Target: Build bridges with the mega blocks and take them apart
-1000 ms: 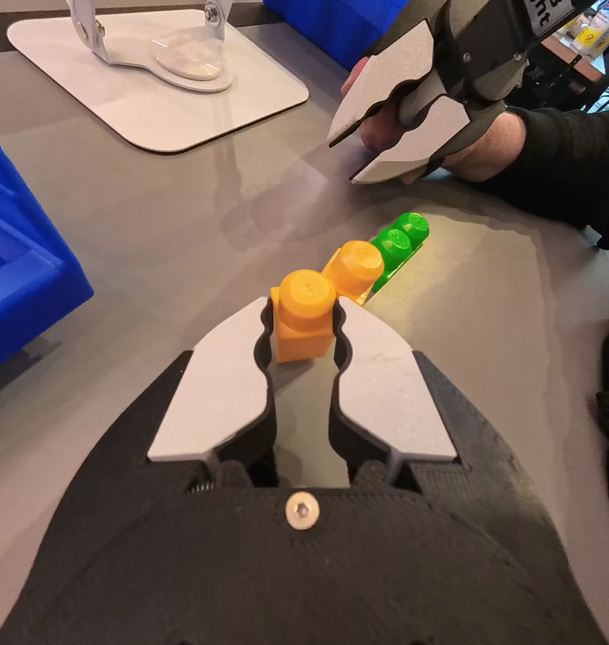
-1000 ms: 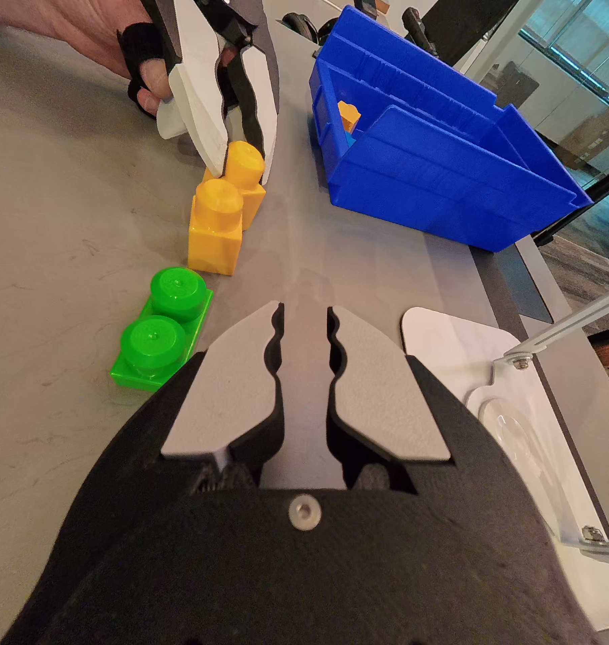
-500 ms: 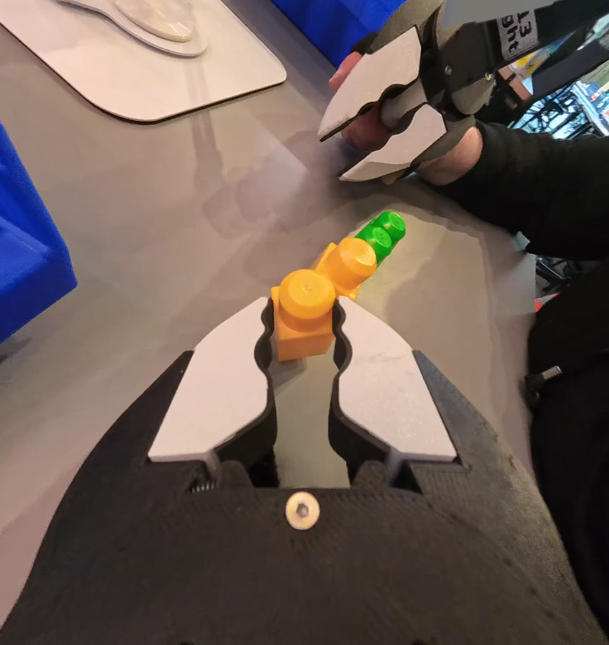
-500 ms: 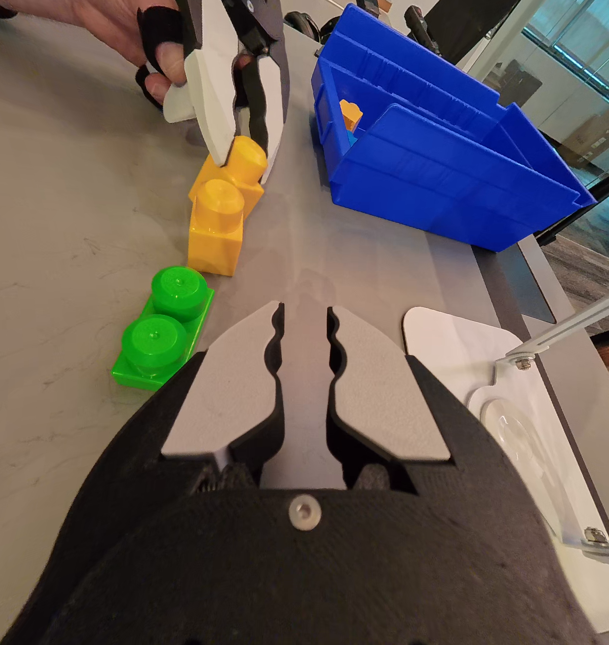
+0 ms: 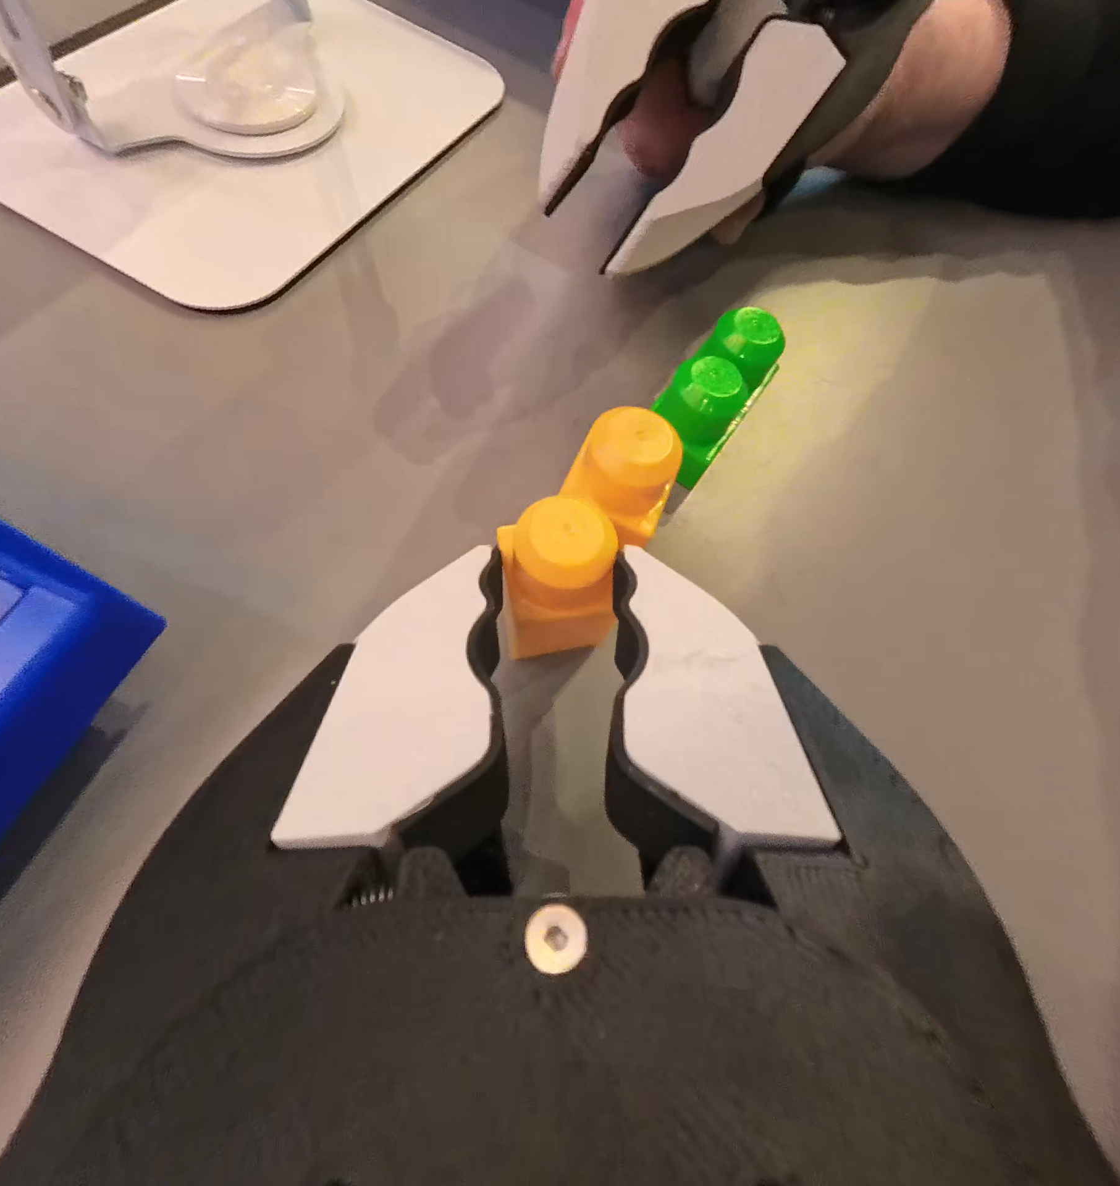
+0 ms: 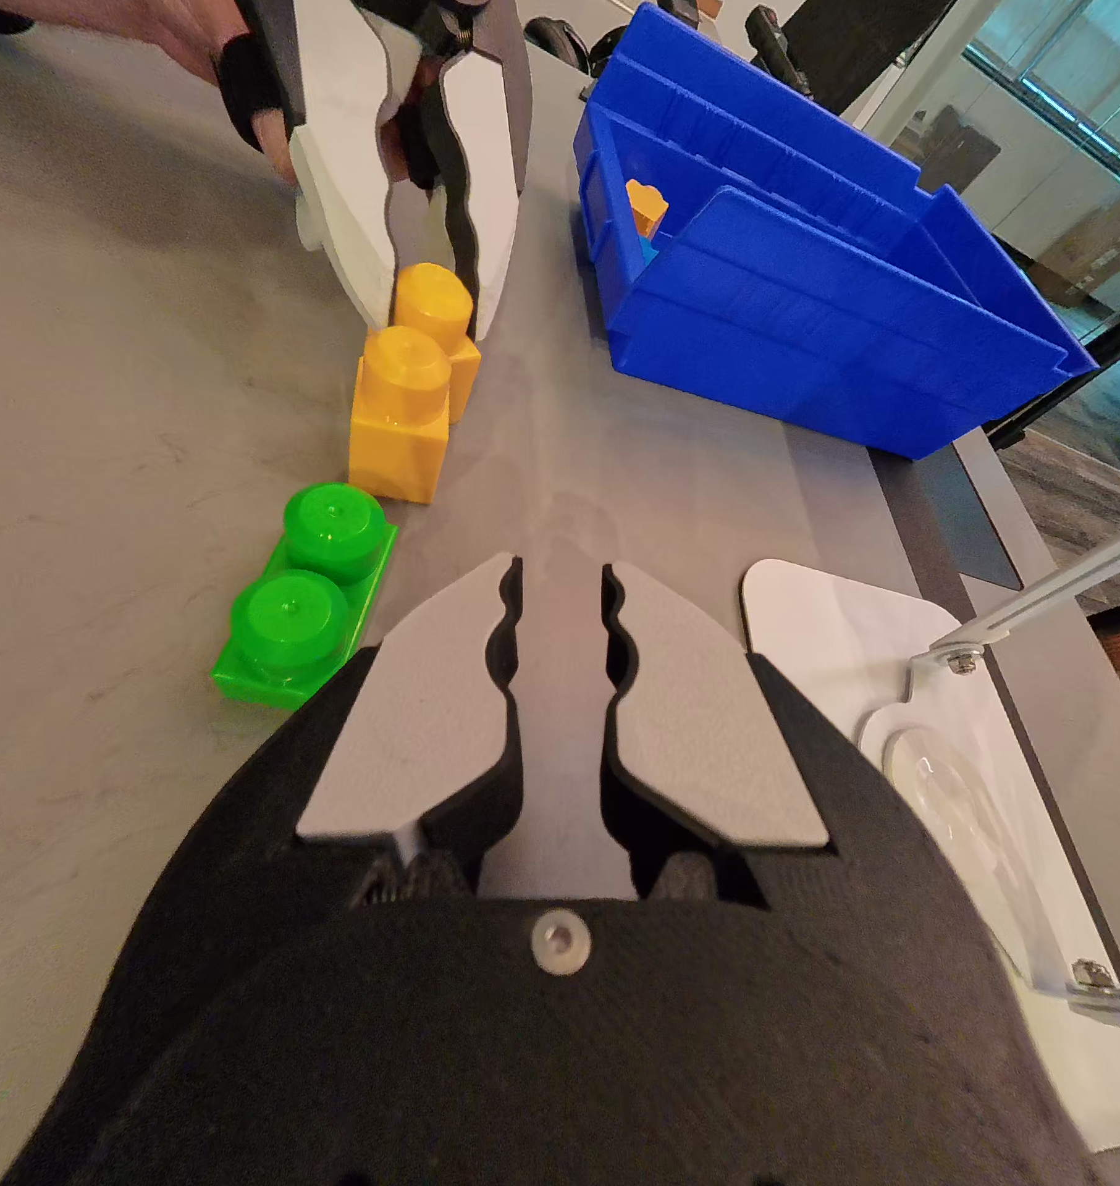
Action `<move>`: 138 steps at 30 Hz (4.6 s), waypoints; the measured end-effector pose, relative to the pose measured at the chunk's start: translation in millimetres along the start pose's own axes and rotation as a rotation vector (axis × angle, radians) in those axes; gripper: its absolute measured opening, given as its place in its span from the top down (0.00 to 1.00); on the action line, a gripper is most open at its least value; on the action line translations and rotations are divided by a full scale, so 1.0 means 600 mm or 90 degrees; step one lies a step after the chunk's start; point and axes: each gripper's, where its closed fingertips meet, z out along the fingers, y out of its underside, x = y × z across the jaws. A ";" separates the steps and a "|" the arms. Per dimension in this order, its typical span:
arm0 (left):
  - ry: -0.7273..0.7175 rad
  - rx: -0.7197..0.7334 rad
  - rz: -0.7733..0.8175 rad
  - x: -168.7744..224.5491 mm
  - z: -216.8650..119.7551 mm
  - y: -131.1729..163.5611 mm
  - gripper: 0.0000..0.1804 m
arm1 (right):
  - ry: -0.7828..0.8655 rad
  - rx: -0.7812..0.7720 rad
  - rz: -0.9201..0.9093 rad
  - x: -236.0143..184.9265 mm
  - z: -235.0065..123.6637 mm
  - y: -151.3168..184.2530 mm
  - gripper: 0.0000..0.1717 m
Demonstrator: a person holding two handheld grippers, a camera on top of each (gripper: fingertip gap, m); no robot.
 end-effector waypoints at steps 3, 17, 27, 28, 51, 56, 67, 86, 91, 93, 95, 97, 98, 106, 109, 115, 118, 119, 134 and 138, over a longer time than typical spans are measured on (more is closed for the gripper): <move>0.024 -0.017 -0.007 0.006 0.005 0.013 0.78 | -0.001 0.000 0.003 -0.001 -0.004 0.001 0.86; -0.068 0.009 0.056 0.010 -0.036 0.002 0.71 | -0.043 0.012 0.062 -0.029 -0.049 0.006 0.81; -0.090 0.044 0.027 0.017 -0.035 0.004 0.73 | -0.110 -0.082 0.153 -0.106 -0.025 0.001 0.75; -0.093 0.043 0.028 0.018 -0.033 0.005 0.73 | -0.117 -0.108 0.156 -0.111 -0.018 0.004 0.74; -0.084 0.040 0.083 0.027 -0.017 -0.007 0.60 | -0.179 -0.164 0.236 -0.120 0.019 0.024 0.79; -0.053 0.032 0.059 0.015 -0.002 0.001 0.57 | -0.185 -0.155 0.244 -0.120 0.016 0.023 0.79; 0.034 0.031 0.107 0.035 0.011 0.001 0.82 | -0.194 -0.148 0.242 -0.123 0.015 0.021 0.79; 0.103 -0.052 0.178 0.039 0.061 0.002 0.76 | -0.203 -0.140 0.236 -0.125 0.012 0.020 0.79; 0.093 -0.089 0.186 0.036 0.070 0.014 0.71 | -0.204 -0.140 0.233 -0.127 0.012 0.019 0.79; 0.082 -0.086 0.200 0.037 0.070 0.013 0.76 | -0.205 -0.139 0.231 -0.127 0.012 0.019 0.79; 0.076 -0.081 0.201 0.036 0.069 0.012 0.77 | -0.205 -0.139 0.230 -0.128 0.012 0.019 0.79; 0.065 -0.077 0.195 0.031 0.068 0.010 0.77 | -0.205 -0.139 0.229 -0.128 0.012 0.019 0.79; 0.061 -0.077 0.189 0.029 0.068 0.010 0.77 | -0.205 -0.139 0.229 -0.128 0.012 0.019 0.79; 0.049 -0.057 0.191 0.029 0.060 0.007 0.76 | -0.207 -0.137 0.228 -0.129 0.011 0.018 0.79; 0.055 -0.076 0.166 0.026 0.052 0.019 0.63 | -0.207 -0.137 0.226 -0.129 0.011 0.018 0.79; -0.002 -0.093 0.135 0.009 0.003 0.047 0.65 | -0.210 -0.134 0.226 -0.129 0.010 0.018 0.79; -0.002 -0.095 0.113 0.012 -0.006 0.059 0.73 | -0.211 -0.134 0.226 -0.130 0.010 0.018 0.79; -0.004 -0.090 0.111 0.011 -0.002 0.059 0.73 | -0.211 -0.135 0.225 -0.130 0.011 0.018 0.79; 0.045 -0.090 0.163 0.018 0.054 0.024 0.65 | -0.216 -0.131 0.227 -0.131 0.009 0.017 0.79; 0.044 -0.085 0.158 0.018 0.062 0.017 0.63 | -0.216 -0.132 0.226 -0.131 0.009 0.017 0.79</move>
